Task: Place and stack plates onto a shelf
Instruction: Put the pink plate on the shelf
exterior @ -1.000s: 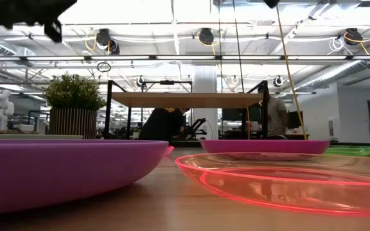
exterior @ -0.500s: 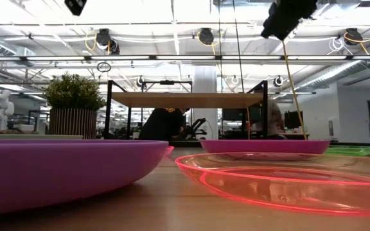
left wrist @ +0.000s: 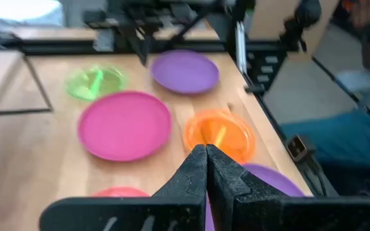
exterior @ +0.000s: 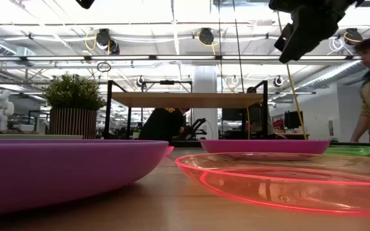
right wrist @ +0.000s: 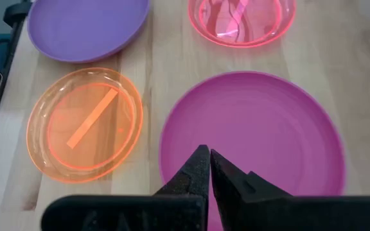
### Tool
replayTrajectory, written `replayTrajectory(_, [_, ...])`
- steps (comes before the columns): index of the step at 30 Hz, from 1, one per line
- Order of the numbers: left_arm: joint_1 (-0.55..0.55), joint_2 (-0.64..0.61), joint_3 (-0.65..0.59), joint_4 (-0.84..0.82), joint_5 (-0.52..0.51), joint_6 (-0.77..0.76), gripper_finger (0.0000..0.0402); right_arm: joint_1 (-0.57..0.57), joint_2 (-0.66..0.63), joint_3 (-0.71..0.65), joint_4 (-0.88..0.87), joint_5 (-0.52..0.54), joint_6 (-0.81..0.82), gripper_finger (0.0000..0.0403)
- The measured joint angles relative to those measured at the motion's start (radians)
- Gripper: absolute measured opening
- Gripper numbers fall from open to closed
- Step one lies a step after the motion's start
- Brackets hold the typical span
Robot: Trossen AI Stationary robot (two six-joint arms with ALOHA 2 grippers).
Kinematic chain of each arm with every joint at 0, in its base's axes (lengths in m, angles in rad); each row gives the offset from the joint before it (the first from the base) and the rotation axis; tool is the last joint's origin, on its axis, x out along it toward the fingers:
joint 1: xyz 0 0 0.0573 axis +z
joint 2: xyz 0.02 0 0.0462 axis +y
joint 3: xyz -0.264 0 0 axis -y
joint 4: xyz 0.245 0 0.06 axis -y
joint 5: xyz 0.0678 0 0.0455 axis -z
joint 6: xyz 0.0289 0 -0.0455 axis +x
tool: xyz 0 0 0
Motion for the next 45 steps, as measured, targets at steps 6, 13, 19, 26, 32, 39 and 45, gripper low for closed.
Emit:
replayTrajectory(6, [-0.073,0.121,0.0,0.004,-0.011,-0.018,0.0001,0.029,0.0,-0.065,0.048,0.021,0.047,0.0])
replayTrajectory(13, [-0.127,0.253,0.0,0.019,-0.099,-0.054,0.0001,0.091,0.0,-0.074,0.058,0.05,0.073,0.0001])
replayTrajectory(19, [-0.144,0.325,0.0,0.082,-0.107,-0.054,0.0001,0.166,0.018,-0.074,0.057,0.103,0.096,0.0027])
replayTrajectory(26, [-0.148,0.354,0.0,0.12,-0.107,-0.051,0.0001,0.208,0.075,-0.074,0.056,0.127,0.1,0.0084])
replayTrajectory(32, [-0.148,0.354,0.0,0.131,-0.131,-0.057,0.0001,0.226,0.143,-0.074,0.05,0.126,0.089,0.0117])
replayTrajectory(39, [-0.148,0.354,0.0,0.133,-0.134,-0.066,0.0001,0.244,0.249,-0.073,0.093,0.126,-0.074,0.0125])
replayTrajectory(45, [-0.148,0.354,0.0,0.133,-0.134,-0.075,0.0001,0.244,0.322,-0.073,0.184,0.125,-0.128,0.0125])
